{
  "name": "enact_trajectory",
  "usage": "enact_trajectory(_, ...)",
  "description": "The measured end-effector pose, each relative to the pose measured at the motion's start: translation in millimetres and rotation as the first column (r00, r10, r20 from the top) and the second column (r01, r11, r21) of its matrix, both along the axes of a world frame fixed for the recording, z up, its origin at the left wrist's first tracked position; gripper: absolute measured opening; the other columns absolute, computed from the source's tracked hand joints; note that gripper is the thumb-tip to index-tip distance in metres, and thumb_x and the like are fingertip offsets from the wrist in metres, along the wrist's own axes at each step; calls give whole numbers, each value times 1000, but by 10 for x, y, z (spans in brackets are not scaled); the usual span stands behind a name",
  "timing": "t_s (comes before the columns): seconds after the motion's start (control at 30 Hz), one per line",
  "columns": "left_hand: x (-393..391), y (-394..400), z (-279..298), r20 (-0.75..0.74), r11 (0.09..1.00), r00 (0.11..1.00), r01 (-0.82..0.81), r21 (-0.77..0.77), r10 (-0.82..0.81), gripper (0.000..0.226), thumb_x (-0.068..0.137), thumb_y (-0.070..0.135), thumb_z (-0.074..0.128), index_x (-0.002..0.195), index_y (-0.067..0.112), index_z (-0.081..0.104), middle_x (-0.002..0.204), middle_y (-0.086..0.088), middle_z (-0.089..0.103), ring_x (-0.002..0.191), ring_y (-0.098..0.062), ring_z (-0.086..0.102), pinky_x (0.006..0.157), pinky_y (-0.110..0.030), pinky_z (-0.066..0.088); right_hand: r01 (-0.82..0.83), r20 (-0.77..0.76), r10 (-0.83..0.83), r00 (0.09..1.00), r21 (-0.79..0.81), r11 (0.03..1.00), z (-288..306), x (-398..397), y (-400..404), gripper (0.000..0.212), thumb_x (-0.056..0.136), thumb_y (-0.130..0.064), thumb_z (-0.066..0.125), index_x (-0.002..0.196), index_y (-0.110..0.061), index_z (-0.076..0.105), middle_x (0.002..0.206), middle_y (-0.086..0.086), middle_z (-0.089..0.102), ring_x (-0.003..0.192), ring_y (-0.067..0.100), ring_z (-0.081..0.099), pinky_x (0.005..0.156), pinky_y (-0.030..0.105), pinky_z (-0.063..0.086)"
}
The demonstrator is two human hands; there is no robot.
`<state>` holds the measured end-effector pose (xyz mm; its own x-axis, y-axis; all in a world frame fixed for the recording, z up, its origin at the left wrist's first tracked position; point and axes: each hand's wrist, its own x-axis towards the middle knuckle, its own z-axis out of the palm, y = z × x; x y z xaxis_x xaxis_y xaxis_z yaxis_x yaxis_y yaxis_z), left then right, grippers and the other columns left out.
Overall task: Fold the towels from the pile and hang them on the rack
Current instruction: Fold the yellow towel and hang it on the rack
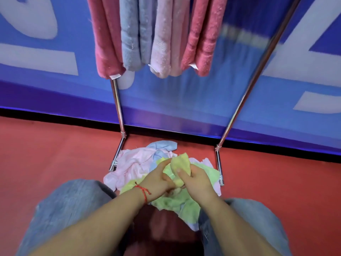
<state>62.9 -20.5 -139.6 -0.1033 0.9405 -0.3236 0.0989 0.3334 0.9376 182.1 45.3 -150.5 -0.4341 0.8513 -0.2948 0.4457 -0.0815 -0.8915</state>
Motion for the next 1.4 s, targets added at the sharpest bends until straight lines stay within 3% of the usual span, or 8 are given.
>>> enact_trajectory(0.13, 33, -328, 53, -104, 997, 992, 76, -21, -78, 47, 62, 18, 60, 105, 33, 47, 60, 5, 60, 59, -8, 57, 73, -31, 52, -81, 2, 81, 997, 67, 995, 144, 223, -329, 29, 88, -26, 62, 81, 3, 60, 69, 8, 57, 65, 20, 53, 70, 43, 51)
enact_trajectory(0.27, 65, -600, 51, -164, 998, 985, 56, -4, -56, 28, 66, 23, 62, 93, 16, 55, 64, 0, 60, 60, -11, 58, 79, -38, 52, -150, -15, 152, 988, 84, 985, 327, 389, -638, 17, 89, -15, 61, 73, -20, 60, 65, -8, 57, 60, -1, 52, 63, 17, 43)
enact_trajectory(0.5, 127, -888, 23, -610, 989, 792, 98, 109, -11, 41, 71, 60, 59, 83, 22, 64, 83, 16, 45, 79, 4, 45, 73, -2, 32, -156, -52, 161, 986, 99, 983, 380, 527, -962, 16, 86, -11, 64, 78, -25, 63, 81, -5, 62, 78, 8, 58, 71, 17, 46)
enact_trajectory(0.7, 210, -963, -12, -672, 995, 736, 98, -6, -77, 18, 89, 38, 54, 77, 33, 43, 68, 13, 46, 77, -10, 48, 61, -18, 33, -54, -71, 68, 995, 183, 982, 435, 631, -1033, 14, 88, -11, 60, 76, -15, 66, 69, -7, 61, 64, 3, 53, 63, 18, 43)
enact_trajectory(0.87, 196, -962, -124, -697, 999, 715, 55, -2, -41, 25, 94, 21, 45, 116, 20, 56, 99, 3, 57, 101, -16, 53, 83, -21, 36, -22, 7, 20, 1000, 408, 913, 429, 696, -1055, 17, 87, -11, 57, 86, -27, 64, 80, -12, 64, 77, 3, 57, 71, 14, 42)
enact_trajectory(1.0, 149, -970, -109, -630, 990, 767, -52, 128, 122, 22, 96, 20, 39, 98, 16, 60, 94, 1, 50, 100, -22, 51, 82, -24, 36, 12, 16, -22, 1000, 476, 879, 472, 718, -1074, 26, 88, -12, 57, 88, -38, 57, 87, -12, 65, 80, 4, 58, 72, 15, 44)
enact_trajectory(1.27, 221, -1001, 80, -573, 987, 812, -24, 158, 111, 26, 97, 33, 42, 71, 34, 39, 76, 2, 58, 82, -19, 57, 70, -26, 38, -52, 35, 43, 998, 327, 944, 422, 653, -1035, 25, 78, -11, 69, 70, -32, 57, 76, -9, 62, 77, 2, 56, 72, 14, 41)
enact_trajectory(1.4, 316, -980, 115, -598, 978, 800, 88, 189, 44, 25, 89, 48, 39, 76, 28, 47, 66, 10, 51, 69, -6, 50, 62, -15, 36, -140, 62, 134, 989, 112, 984, 403, 577, -1080, 39, 77, -17, 69, 102, -39, 50, 84, -5, 58, 76, 6, 57, 67, 13, 44)
